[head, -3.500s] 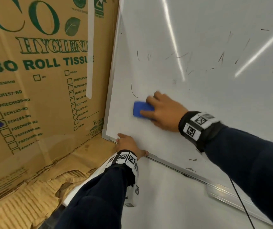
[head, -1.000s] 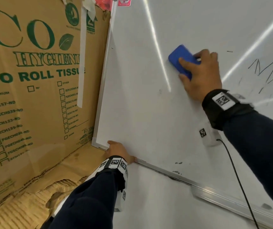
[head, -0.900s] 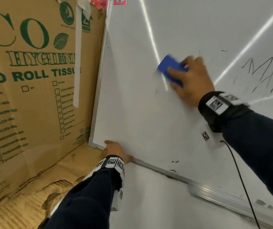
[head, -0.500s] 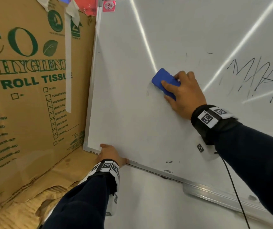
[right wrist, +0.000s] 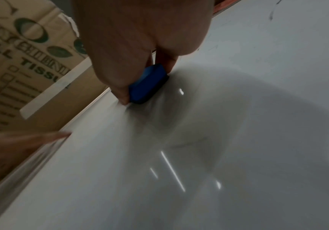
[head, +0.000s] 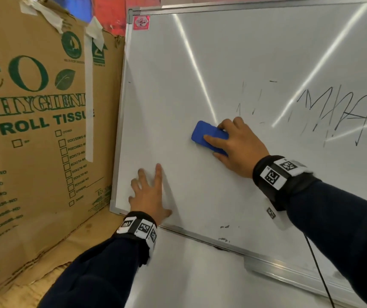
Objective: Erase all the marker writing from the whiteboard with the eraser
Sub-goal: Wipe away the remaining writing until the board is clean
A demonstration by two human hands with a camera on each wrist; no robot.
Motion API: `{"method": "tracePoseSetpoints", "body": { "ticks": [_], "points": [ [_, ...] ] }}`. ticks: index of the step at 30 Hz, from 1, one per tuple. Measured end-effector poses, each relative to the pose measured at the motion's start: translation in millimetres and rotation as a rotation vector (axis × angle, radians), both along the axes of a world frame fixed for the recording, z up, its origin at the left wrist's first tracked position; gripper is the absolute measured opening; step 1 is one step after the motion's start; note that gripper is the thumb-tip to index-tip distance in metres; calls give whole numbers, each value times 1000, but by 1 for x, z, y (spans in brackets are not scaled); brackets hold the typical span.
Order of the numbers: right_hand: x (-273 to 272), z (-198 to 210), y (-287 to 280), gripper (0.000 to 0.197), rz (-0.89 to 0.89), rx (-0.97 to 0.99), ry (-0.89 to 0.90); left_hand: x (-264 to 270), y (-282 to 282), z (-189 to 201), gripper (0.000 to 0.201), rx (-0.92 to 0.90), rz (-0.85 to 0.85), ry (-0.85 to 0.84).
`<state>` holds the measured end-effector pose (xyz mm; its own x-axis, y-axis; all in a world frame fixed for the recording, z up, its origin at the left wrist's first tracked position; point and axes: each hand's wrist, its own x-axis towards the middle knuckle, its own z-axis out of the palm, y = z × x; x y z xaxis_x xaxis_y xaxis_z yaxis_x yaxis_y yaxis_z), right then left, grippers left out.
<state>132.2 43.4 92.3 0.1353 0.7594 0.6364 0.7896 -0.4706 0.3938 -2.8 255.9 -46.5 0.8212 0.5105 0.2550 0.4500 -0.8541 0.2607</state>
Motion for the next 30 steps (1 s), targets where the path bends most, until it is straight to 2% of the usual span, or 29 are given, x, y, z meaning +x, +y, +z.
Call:
{"method": "tracePoseSetpoints", "body": {
  "ticks": [5,8,12,14,17,21,23,27,29,30],
  "points": [
    [2,4,-24,53,66,-239,-22,14,-3,57,134,130,-145,-136],
    [7,25,-34,50,27,-174,-35,22,-13,80,134,74,-180,-176],
    [13,41,-45,48,-46,72,-1,33,-41,83,143,-88,-177,-165],
    [12,32,-48,48,-36,33,-14,39,-53,80,148,-145,-163,-159],
    [11,20,-56,46,-5,-123,-23,42,-57,79,151,-180,-143,-174],
    [16,28,-66,49,17,-211,-46,42,-57,81,153,-174,-127,-166],
    [21,43,-66,48,-5,-139,-44,43,-58,82,154,-149,-127,-152],
    [29,69,-64,47,-112,219,16,43,-58,85,155,-95,-138,-126],
    [28,61,-58,47,-114,228,7,44,-60,86,155,-85,-148,-122],
    [26,52,-56,47,-92,157,-10,44,-60,87,155,-75,-152,-118]
  ]
}}
